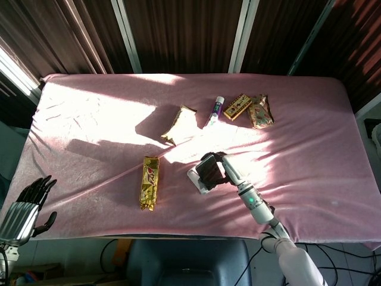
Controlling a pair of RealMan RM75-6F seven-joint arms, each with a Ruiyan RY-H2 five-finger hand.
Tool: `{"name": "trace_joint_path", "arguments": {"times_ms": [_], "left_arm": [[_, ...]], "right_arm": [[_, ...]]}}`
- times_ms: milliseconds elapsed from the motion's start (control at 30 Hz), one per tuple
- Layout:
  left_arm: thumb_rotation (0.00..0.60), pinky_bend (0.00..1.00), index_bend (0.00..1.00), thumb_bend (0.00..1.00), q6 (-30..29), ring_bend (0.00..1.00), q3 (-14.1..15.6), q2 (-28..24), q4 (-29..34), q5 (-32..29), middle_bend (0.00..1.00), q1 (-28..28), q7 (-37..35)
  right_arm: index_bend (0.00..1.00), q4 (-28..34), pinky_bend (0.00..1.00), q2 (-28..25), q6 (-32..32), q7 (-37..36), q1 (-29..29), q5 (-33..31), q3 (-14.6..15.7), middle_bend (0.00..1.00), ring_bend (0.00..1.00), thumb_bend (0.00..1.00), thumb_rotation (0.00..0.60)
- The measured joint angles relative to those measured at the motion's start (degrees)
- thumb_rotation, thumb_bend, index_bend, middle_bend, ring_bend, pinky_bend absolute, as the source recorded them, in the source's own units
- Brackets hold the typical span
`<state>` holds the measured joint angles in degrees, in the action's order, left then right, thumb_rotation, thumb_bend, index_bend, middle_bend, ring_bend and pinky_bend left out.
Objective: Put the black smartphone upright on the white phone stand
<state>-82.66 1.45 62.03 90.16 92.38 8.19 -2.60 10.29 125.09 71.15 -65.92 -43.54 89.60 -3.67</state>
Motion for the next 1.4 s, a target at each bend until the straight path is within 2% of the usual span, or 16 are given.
{"name": "trace_joint_path", "arguments": {"times_ms": [300,400,533,867,1100,1400], "left_arm": [[0.6,0.14,0.0,0.39,0.69,0.02,0.02,0.08,0.13,-0.12,0.01,0.39,0.06],[0.6,0.14,0.0,0.39,0.71,0.02,0.06,0.08,0.14,-0.05,0.01,0.43,0.09],[0.6,0.14,0.0,0.39,0.82,0.02,0.13,0.08,0.14,0.03,0.01,0.51,0.09],[0.6,0.14,0.0,0.39,0.49,0.02,0.1,0.11,0.18,0.02,0.01,0.42,0.25],[0.6,0.14,0.0,0.38,0.22,0.02,0.07,0.1,0.16,0.07,0.01,0.34,0.2],[0.6,0.14,0.0,0.39,-0.55,0.02,0.11,0.01,0.09,0.45,0.01,0.08,-0.12]], "right_arm": [[0.99,-1.38,0.45,0.53,-0.69,-1.14,0.82,-0.62,0.07,0.78,0.56,0.26,0.6],[0.91,-1.47,0.44,0.46,-0.48,-0.91,0.94,-0.63,0.17,0.78,0.54,0.26,0.6],[0.75,-1.39,0.43,0.14,-0.35,-0.77,1.04,-0.54,0.4,0.77,0.5,0.24,0.6],[0.26,-0.71,0.37,-0.95,-1.2,-1.27,1.39,-0.79,0.56,0.6,0.37,0.2,0.6],[0.12,-0.35,0.33,-1.2,-0.99,-1.66,1.59,-0.82,0.65,0.55,0.32,0.18,0.6],[0.06,0.98,0.28,-2.29,1.77,-1.8,1.82,-0.61,0.75,0.51,0.28,0.16,0.6]]}}
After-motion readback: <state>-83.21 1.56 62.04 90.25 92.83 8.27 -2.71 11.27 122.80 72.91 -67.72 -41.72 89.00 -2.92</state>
